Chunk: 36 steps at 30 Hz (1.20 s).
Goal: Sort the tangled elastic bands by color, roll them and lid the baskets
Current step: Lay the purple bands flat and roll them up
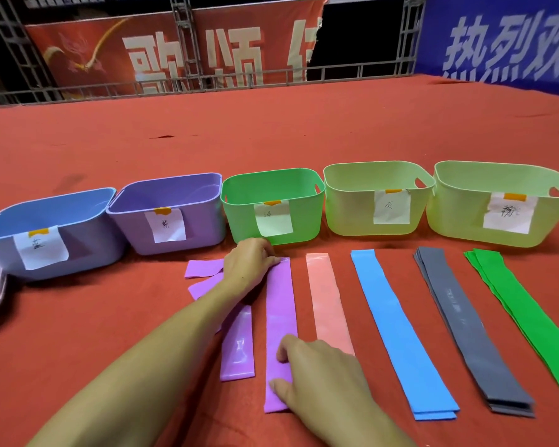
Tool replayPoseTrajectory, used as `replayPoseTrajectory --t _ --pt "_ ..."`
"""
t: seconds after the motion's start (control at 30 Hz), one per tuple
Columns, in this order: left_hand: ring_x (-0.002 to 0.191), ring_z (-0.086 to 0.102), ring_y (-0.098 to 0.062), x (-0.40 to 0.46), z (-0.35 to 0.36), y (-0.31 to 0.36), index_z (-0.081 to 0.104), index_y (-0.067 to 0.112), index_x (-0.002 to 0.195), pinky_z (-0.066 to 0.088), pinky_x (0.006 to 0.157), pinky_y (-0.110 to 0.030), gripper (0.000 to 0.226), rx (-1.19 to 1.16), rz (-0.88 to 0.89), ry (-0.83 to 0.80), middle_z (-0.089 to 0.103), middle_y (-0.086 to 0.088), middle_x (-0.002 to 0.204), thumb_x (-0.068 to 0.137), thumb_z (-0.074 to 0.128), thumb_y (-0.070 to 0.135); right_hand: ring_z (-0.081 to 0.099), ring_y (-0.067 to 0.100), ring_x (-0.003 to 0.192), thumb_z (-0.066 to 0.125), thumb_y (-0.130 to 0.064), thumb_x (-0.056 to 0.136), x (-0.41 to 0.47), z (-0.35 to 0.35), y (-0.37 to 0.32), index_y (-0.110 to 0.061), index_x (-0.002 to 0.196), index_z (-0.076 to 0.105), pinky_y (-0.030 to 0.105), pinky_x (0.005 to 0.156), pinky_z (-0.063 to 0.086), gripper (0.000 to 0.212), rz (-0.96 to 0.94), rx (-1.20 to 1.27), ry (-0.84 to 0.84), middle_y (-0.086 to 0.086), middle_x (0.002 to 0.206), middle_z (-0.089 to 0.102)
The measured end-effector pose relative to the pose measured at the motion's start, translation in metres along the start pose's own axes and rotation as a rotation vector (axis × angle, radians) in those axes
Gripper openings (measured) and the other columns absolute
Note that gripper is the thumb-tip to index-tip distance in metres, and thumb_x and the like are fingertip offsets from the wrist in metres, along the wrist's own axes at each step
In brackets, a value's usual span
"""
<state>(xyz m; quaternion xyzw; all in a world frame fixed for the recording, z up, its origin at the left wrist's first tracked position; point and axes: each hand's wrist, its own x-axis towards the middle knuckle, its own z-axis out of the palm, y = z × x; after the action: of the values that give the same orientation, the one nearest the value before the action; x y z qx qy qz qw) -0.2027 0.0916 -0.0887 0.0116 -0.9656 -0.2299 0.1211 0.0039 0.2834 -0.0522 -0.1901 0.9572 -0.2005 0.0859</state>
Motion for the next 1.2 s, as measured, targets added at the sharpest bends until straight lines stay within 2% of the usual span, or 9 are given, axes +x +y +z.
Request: replayPoseTrajectory --t 0.23,0.43,0.5,0.6,0.7,0.83,1.0,1.07,1.2 --pt "0.1 0.07 -0.032 -0.007 -0.012 0.012 0.075 0.023 0.101 0.055 0.078 -0.038 0.02 0.063 0.094 0.041 0.077 -0.003 0.105 0.086 0.08 0.035 0.066 0.032 0.113 0.058 -0.059 0.095 0.005 -0.005 0.0 -0.029 0.122 0.055 0.04 0.081 0.04 0.04 -0.071 -0.196 0.047 0.001 0.12 0.069" --pt "0.077 0.072 -0.002 -0.035 -0.042 0.006 0.082 0.022 0.092 0.057 0.077 -0.024 0.009 -0.199 0.131 -0.022 0.08 0.009 0.088 0.089 0.075 0.017 0.064 0.016 0.112 0.064 -0.071 0.082 0.016 -0.012 0.015 -0.036 0.114 0.062 0.036 0.083 0.044 0.047 -0.039 -0.077 0.01 -0.01 0.112 0.071" --pt "0.073 0.073 -0.002 -0.056 -0.051 0.003 0.081 0.022 0.093 0.056 0.069 -0.023 0.008 -0.319 0.145 -0.028 0.08 0.01 0.086 0.092 0.076 0.015 0.065 0.013 0.11 0.064 -0.072 0.082 0.019 -0.013 0.015 -0.037 0.111 0.065 0.035 0.081 0.044 0.045 -0.053 -0.073 0.035 -0.013 0.109 0.071" --pt "0.079 0.077 -0.023 -0.092 -0.064 -0.006 0.078 0.008 0.103 0.057 0.052 -0.031 0.006 -0.694 0.057 -0.043 0.08 -0.006 0.094 0.098 0.075 0.008 0.063 0.007 0.103 0.064 -0.069 0.084 0.024 -0.014 0.013 -0.037 0.11 0.065 0.032 0.075 0.04 0.041 -0.13 -0.043 0.104 -0.017 0.094 0.07" --pt "0.08 0.073 -0.025 -0.121 -0.079 -0.018 0.075 0.001 0.11 0.054 0.056 -0.029 0.012 -1.0 -0.049 0.018 0.08 -0.016 0.102 0.101 0.07 0.004 0.056 0.007 0.102 0.065 -0.065 0.083 0.03 -0.006 0.009 -0.041 0.119 0.058 0.032 0.083 0.046 0.043 -0.307 -0.044 0.127 -0.018 0.105 0.063" --pt "0.075 0.071 -0.025 -0.133 -0.104 -0.033 0.075 0.001 0.113 0.053 0.061 -0.028 0.014 -0.973 0.016 0.049 0.081 -0.015 0.099 0.101 0.068 0.003 0.049 0.015 0.102 0.065 -0.065 0.079 0.039 0.013 0.003 -0.042 0.115 0.06 0.031 0.083 0.047 0.043 -0.469 -0.125 0.145 -0.016 0.118 0.052" --pt "0.071 0.069 -0.017 -0.152 -0.111 -0.043 0.076 0.002 0.104 0.055 0.065 -0.032 0.008 -0.922 0.03 0.005 0.081 -0.014 0.093 0.098 0.071 0.003 0.052 0.016 0.095 0.059 -0.053 0.084 0.051 0.028 -0.001 -0.034 0.092 0.07 0.039 0.078 0.054 0.023 -0.52 -0.166 0.181 -0.017 0.106 0.059" --pt "0.076 0.072 -0.02 -0.156 -0.11 -0.045 0.079 0.007 0.102 0.054 0.068 -0.037 0.009 -0.878 0.042 -0.058 0.082 -0.011 0.095 0.096 0.08 0.013 0.053 0.016 0.09 0.058 -0.044 0.087 0.052 0.03 -0.002 -0.031 0.086 0.07 0.041 0.073 0.054 0.018 -0.524 -0.15 0.233 -0.017 0.101 0.062" --pt "0.098 0.075 -0.012 -0.162 -0.117 -0.04 0.082 0.027 0.1 0.052 0.077 -0.025 0.032 -0.645 0.153 -0.146 0.081 0.007 0.106 0.074 0.092 0.044 0.057 0.014 0.092 0.057 -0.038 0.093 0.052 0.019 0.0 -0.032 0.093 0.063 0.041 0.074 0.053 0.009 -0.484 0.049 0.354 -0.016 0.099 0.063"
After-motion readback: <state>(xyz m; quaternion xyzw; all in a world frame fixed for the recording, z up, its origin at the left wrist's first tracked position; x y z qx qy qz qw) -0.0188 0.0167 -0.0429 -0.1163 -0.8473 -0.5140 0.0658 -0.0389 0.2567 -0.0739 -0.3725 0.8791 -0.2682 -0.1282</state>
